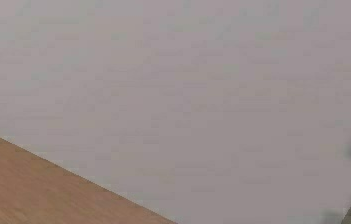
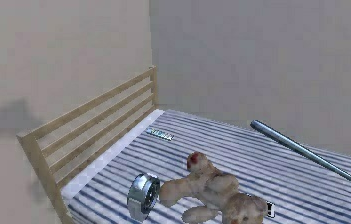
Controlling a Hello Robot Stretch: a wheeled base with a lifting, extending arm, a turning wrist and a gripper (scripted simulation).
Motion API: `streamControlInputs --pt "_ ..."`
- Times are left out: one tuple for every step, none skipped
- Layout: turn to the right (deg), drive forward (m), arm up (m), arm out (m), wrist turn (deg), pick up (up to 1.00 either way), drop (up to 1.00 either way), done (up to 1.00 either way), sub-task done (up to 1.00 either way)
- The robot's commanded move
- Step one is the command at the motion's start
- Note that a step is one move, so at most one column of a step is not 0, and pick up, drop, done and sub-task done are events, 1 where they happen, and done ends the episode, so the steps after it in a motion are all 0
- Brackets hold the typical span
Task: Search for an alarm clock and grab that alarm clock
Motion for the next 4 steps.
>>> streamControlInputs --pt "0.0 0.00 0.00 0.24 0.0 0.00 0.00 0.00 0.00" --pt "0.0 0.00 0.00 0.00 45.0 0.00 0.00 0.00 0.00" --pt "0.0 0.00 0.00 0.00 45.0 0.00 0.00 0.00 0.00" --pt "0.0 0.00 0.00 0.00 45.0 0.00 0.00 0.00 0.00"
